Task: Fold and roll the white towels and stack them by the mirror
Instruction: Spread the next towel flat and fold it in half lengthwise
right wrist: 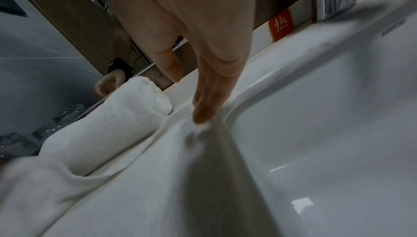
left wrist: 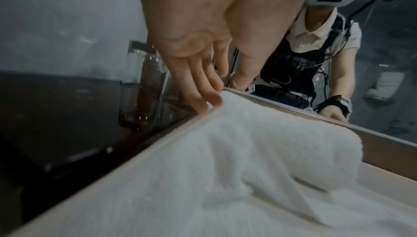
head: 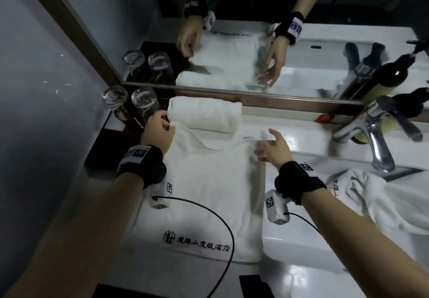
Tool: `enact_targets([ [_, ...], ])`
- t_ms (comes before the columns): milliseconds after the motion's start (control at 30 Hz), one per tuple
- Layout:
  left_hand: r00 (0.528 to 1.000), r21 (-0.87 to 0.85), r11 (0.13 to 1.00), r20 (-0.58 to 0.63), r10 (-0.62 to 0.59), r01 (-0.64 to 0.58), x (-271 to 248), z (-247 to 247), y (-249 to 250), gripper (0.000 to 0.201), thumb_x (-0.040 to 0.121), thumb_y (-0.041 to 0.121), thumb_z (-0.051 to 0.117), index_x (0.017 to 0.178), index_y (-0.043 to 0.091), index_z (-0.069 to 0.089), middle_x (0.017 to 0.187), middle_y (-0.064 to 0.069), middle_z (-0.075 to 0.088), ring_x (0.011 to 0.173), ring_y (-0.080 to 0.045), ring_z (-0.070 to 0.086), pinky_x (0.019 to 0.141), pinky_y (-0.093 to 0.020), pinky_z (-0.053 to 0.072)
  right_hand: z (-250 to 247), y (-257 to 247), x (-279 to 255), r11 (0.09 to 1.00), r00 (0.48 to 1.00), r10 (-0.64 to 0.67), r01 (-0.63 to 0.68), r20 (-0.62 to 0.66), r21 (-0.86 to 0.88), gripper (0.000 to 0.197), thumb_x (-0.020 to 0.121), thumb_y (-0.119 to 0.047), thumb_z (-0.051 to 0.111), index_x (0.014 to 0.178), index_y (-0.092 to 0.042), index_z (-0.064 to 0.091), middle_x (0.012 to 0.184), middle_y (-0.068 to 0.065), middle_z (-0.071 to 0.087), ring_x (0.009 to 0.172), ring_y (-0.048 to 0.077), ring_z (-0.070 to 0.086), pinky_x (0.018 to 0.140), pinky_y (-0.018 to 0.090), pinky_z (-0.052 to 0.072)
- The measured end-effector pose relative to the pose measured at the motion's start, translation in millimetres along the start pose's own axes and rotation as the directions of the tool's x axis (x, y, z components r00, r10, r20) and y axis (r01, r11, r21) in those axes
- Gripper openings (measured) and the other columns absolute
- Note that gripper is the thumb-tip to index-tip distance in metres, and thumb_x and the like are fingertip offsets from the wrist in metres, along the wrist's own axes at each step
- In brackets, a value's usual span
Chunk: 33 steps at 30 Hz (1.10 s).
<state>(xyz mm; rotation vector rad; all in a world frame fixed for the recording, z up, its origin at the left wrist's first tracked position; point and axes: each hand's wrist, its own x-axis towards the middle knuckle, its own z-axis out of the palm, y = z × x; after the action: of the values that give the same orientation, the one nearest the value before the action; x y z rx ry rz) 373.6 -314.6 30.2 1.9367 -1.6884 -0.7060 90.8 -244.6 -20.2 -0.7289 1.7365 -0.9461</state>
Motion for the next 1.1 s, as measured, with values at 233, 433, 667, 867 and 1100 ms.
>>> enact_targets([
  [233,0.964,0.057,0.982,0.211,0.165,-0.18,-27,42,-4,0.019,0.086,0.004,0.051,0.099,0.009,0.064,0.1,-0.012,0.063,0.091,-0.029,0.061,0.083,-0.034,0.047,22,21,-25,0.71,0.827,-0.507,0.56,0.243,-0.426,0.027,0.085,-0.002,0.053,0.11,-0.006,0.063,0.111,0.014,0.063,0.108,0.03,0.056,0.094,0.035,0.041],
  [433,0.844,0.41,0.84,0.527,0.101,-0.357,-44,69,-22,0.055,0.086,0.025,0.056,0.139,0.028,0.04,0.155,0.004,0.02,0.14,-0.02,0.018,0.108,-0.042,0.028,51,36,-21,0.307,0.776,-0.289,0.63,0.561,-0.713,0.057,0.091,-0.027,0.042,0.145,-0.026,0.025,0.156,0.002,0.019,0.144,0.03,0.013,0.113,0.05,0.016],
  [667,0.844,0.556,0.75,0.536,0.005,-0.357,-49,69,-39,0.071,0.084,0.045,0.055,0.143,0.046,0.016,0.157,0.0,-0.017,0.145,-0.026,-0.011,0.113,-0.052,0.009,50,35,1,0.14,0.841,-0.273,0.516,0.468,-0.845,0.056,0.092,-0.042,0.035,0.143,-0.026,0.018,0.156,0.005,0.01,0.144,0.034,0.005,0.109,0.059,0.013],
  [867,0.842,0.438,0.822,0.531,0.09,-0.364,-78,53,-51,0.074,0.083,0.037,0.058,0.145,0.039,0.018,0.157,0.001,-0.012,0.145,-0.022,-0.009,0.117,-0.046,0.005,44,46,-39,0.256,0.849,-0.319,0.505,0.421,-0.824,0.058,0.091,-0.035,0.042,0.145,-0.027,0.022,0.158,0.006,0.008,0.146,0.032,0.002,0.114,0.054,0.01],
  [1100,0.856,0.112,0.92,0.422,0.298,-0.375,-133,25,-69,0.048,0.08,0.011,0.06,0.126,0.02,0.048,0.129,0.005,0.04,0.111,-0.017,0.05,0.098,-0.035,0.042,48,75,-110,0.311,0.87,-0.3,0.478,0.392,-0.822,0.06,0.089,-0.034,0.049,0.144,-0.029,0.027,0.157,0.003,0.012,0.146,0.027,0.005,0.115,0.048,0.016],
])
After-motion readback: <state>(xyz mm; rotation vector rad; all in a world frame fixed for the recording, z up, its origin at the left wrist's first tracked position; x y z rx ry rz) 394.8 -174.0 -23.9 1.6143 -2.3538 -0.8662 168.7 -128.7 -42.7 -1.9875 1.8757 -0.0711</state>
